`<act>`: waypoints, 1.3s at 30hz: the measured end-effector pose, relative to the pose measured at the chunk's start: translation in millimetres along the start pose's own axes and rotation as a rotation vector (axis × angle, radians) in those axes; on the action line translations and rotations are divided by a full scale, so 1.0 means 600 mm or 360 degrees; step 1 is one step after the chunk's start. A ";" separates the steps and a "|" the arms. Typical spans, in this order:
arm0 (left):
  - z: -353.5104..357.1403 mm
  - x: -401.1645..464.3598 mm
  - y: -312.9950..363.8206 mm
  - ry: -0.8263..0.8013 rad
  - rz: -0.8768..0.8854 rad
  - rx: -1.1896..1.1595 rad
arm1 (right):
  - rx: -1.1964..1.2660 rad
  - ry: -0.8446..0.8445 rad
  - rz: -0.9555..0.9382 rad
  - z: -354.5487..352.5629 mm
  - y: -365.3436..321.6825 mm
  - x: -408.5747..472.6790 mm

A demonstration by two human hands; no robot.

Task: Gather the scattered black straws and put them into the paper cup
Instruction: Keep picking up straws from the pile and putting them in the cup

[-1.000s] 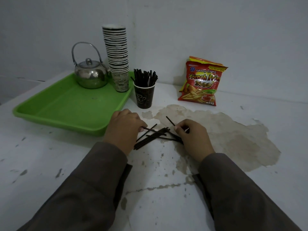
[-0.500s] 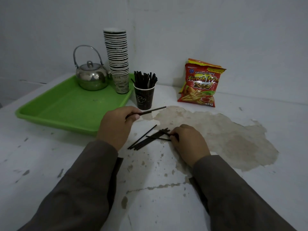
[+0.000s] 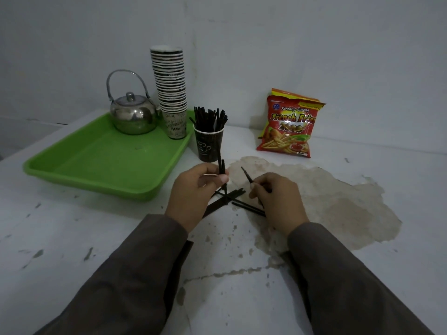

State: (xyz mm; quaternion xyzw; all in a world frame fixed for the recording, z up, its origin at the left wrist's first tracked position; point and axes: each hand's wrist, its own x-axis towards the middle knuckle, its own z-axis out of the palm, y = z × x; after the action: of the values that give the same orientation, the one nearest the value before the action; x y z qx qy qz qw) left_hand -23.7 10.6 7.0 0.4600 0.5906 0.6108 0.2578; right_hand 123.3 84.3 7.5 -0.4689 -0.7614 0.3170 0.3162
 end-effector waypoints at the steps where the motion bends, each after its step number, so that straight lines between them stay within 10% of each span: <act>1: 0.000 0.000 -0.001 0.0012 -0.0017 0.0006 | 0.0105 -0.0004 0.0046 -0.004 -0.002 0.002; 18: 0.001 0.016 -0.017 0.0008 0.0106 0.0067 | 0.1127 -0.0367 0.0411 -0.038 -0.050 0.026; 31: -0.063 0.189 0.082 0.0576 0.0605 0.0101 | 0.0787 0.0408 -0.0292 -0.022 -0.190 0.171; 39: -0.050 0.239 0.062 0.0557 0.0744 0.0395 | 0.0354 0.0383 -0.0391 0.037 -0.174 0.208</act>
State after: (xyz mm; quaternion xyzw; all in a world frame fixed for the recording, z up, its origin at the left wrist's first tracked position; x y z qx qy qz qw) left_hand -104.8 112.9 83.2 0.4990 0.5743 0.6467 -0.0532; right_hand 7.6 156.8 98.8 -0.3692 -0.7297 0.2999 0.4911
